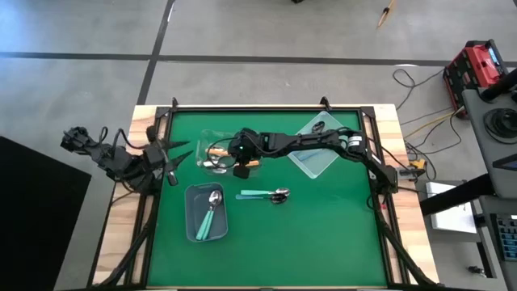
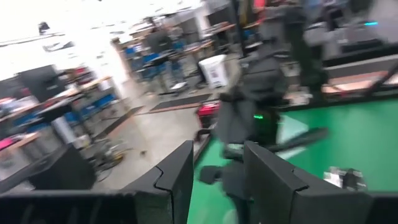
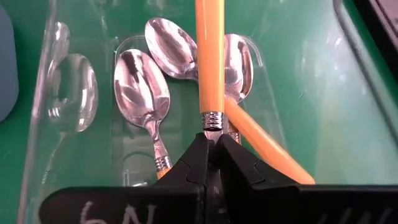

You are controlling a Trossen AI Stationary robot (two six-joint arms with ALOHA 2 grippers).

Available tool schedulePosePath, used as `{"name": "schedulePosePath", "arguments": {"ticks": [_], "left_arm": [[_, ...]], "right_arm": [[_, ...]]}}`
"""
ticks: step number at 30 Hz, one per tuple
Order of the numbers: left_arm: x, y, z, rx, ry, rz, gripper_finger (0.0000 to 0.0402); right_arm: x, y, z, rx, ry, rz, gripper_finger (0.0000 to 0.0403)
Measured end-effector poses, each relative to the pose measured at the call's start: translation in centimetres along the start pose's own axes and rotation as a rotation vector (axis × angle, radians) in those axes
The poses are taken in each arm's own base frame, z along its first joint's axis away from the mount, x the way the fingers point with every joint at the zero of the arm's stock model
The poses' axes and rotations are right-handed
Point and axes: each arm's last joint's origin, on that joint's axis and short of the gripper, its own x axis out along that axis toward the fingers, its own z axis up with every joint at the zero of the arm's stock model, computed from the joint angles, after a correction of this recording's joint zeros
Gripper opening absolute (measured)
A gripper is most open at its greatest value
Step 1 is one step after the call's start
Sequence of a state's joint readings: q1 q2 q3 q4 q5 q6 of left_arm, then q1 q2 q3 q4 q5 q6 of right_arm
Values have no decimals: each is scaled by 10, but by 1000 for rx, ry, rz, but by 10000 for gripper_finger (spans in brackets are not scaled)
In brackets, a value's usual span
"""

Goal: Sort silverware by color (type)
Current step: Put the orange spoon into the transparent bin

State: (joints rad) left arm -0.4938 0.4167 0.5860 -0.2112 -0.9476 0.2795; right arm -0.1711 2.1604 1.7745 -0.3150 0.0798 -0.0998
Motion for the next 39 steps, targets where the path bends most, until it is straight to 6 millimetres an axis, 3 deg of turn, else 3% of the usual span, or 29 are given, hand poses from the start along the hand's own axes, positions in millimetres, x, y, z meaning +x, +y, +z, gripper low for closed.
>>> {"name": "schedulePosePath", "arguments": {"ticks": [9,15,21,29,39], "left_arm": [[11,-19,-13,77,54,-36,123],[39,-22,-8,133,57,-27,123],[76,-8,-15,183,133,-165,123],[123,10,-52,78,334,-243,125],[157,14,-77,102,459,-216,180]], "right_arm": [[-43,-7,40,-124,-5,-3,13],[-63,-12,55,-210,28,-25,13],[-73,-14,58,-248,81,-21,13],[-79,-11,59,-260,119,-23,13],[-79,-11,58,-271,124,-21,13]]}}
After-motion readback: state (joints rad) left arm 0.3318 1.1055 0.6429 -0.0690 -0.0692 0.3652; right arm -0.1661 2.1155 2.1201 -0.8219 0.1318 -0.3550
